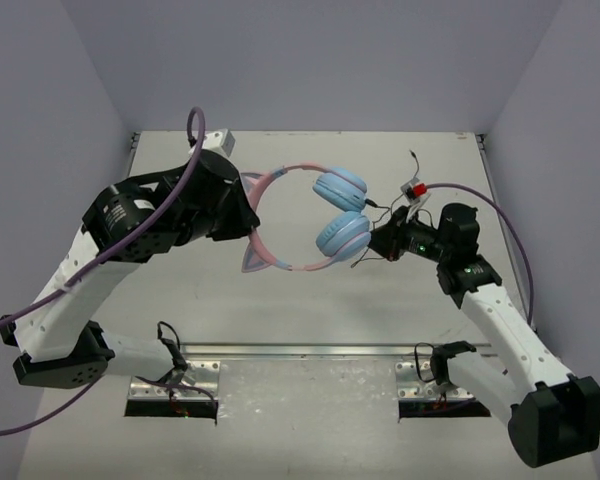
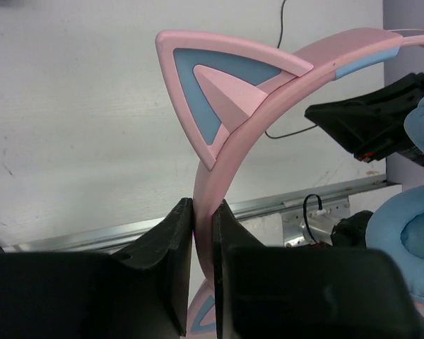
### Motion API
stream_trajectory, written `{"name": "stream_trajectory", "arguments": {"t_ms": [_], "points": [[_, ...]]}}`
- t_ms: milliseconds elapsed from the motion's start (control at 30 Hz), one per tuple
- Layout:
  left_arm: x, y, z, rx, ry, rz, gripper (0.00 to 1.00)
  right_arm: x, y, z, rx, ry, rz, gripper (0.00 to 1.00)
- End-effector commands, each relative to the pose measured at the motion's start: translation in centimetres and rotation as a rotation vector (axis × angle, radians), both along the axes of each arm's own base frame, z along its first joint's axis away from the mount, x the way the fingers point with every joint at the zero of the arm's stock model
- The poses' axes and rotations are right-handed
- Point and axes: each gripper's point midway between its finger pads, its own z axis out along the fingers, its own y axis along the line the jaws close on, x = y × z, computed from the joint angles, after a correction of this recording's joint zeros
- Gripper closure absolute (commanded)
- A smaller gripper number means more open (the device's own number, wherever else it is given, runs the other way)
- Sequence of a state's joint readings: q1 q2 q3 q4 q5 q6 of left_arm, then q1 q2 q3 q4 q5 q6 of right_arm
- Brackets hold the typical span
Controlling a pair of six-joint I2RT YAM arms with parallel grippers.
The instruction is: Wrap the headphones
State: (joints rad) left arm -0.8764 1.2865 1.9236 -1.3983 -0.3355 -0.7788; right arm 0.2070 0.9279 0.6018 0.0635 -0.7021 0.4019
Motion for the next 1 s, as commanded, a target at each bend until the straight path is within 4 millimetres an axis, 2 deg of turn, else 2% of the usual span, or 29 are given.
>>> {"name": "stream_trajectory", "arguments": {"t_ms": [0, 33, 67, 100, 133, 167, 200, 300, 333, 367, 400, 500, 533, 567, 600, 667, 733, 800, 933, 967], "points": [[1.8, 0.3, 4.1, -0.089, -0.146, 0.076, 1.00, -0.2, 0.3, 2.8, 0.062, -0.064, -0.004, 0.99], [2.3, 0.8, 3.6, -0.050, -0.158, 0.096, 1.00, 0.0, -0.6, 3.6, 0.047, -0.099, -0.064, 0.99], [3.2, 1.8, 3.2, 0.007, -0.190, 0.140, 1.00, -0.2, -1.2, 3.3, 0.027, -0.079, -0.108, 0.99], [3.6, 2.3, 1.2, 0.101, -0.186, 0.134, 0.99, -0.2, -1.9, 4.0, 0.022, -0.099, -0.158, 0.99], [4.2, 2.6, 0.4, 0.139, -0.202, 0.146, 1.00, 0.0, -3.7, 5.1, 0.001, -0.146, -0.270, 0.99], [4.8, 3.2, -0.3, 0.191, -0.224, 0.164, 1.00, -0.4, -4.5, 4.7, -0.026, -0.123, -0.312, 0.99], [4.8, 3.7, -2.5, 0.281, -0.221, 0.128, 1.00, -0.6, -5.2, 6.3, -0.040, -0.167, -0.341, 0.99], [5.4, 3.5, -3.1, 0.329, -0.293, 0.056, 1.00, -1.8, -6.6, 9.6, -0.072, -0.226, -0.395, 0.99], [5.9, 2.5, -4.1, 0.328, -0.312, 0.018, 1.00, -1.9, -7.0, 10.2, -0.102, -0.249, -0.399, 0.99], [5.7, 1.7, -4.8, 0.350, -0.326, -0.082, 1.00, -2.3, -7.4, 11.8, -0.120, -0.269, -0.410, 0.99], [5.6, 1.1, -5.2, 0.351, -0.334, -0.128, 1.00, -2.4, -7.6, 12.6, -0.151, -0.301, -0.400, 0.99], [4.9, -2.9, -7.5, 0.315, -0.335, -0.375, 1.00, -3.6, -6.4, 14.6, -0.200, -0.343, -0.279, 0.99], [4.7, -3.7, -8.2, 0.305, -0.330, -0.423, 1.00, -4.1, -5.7, 14.7, -0.207, -0.339, -0.217, 0.99], [4.3, -4.7, -9.9, 0.304, -0.301, -0.491, 1.00, -4.4, -4.8, 14.3, -0.220, -0.290, -0.145, 0.99], [4.4, -5.7, -10.0, 0.281, -0.311, -0.518, 1.00, -5.3, -3.7, 14.3, -0.210, -0.278, -0.048, 0.99], [3.6, -7.4, -10.6, 0.220, -0.310, -0.594, 1.00, -5.9, -3.2, 13.4, -0.215, -0.209, 0.008, 0.99], [3.0, -9.3, -9.7, 0.135, -0.352, -0.664, 1.00, -5.9, -3.0, 12.7, -0.214, -0.190, 0.019, 0.99], [2.5, -10.3, -9.3, 0.094, -0.365, -0.707, 1.00, -6.3, -3.0, 12.1, -0.198, -0.175, 0.019, 0.99], [0.5, -12.1, -9.5, 0.037, -0.325, -0.857, 1.00, -6.9, -2.1, 10.7, -0.151, -0.114, 0.066, 0.99], [0.3, -12.4, -10.1, 0.041, -0.298, -0.876, 1.00, -6.8, -2.0, 10.4, -0.145, -0.106, 0.064, 0.99]]}}
